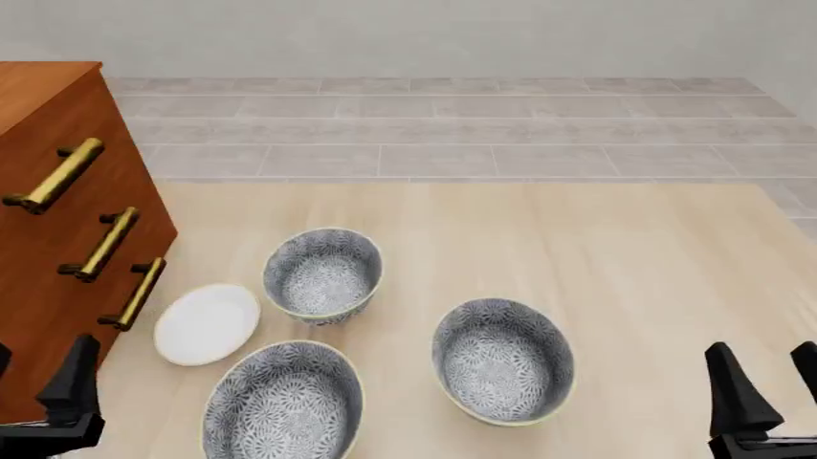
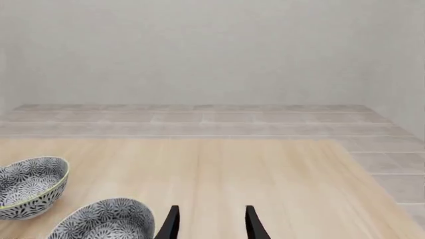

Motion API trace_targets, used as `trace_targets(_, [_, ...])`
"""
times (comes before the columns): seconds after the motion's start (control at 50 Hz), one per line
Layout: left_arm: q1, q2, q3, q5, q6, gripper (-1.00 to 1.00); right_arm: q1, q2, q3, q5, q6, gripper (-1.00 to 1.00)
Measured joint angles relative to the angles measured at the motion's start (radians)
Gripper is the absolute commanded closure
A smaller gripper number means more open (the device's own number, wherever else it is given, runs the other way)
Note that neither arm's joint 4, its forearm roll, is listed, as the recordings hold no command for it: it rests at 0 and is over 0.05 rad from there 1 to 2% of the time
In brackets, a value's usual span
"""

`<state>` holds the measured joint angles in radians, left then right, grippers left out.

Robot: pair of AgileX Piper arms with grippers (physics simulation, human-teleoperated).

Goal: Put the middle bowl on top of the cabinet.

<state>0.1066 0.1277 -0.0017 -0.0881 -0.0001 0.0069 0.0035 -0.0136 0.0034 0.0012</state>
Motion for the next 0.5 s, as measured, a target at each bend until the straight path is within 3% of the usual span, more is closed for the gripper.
trace_targets(0.5, [-0.113,-0.111,-0.038,0.112,0.007,-1.00,-0.016,0.000,0.002,-0.005,-0.018,-1.00])
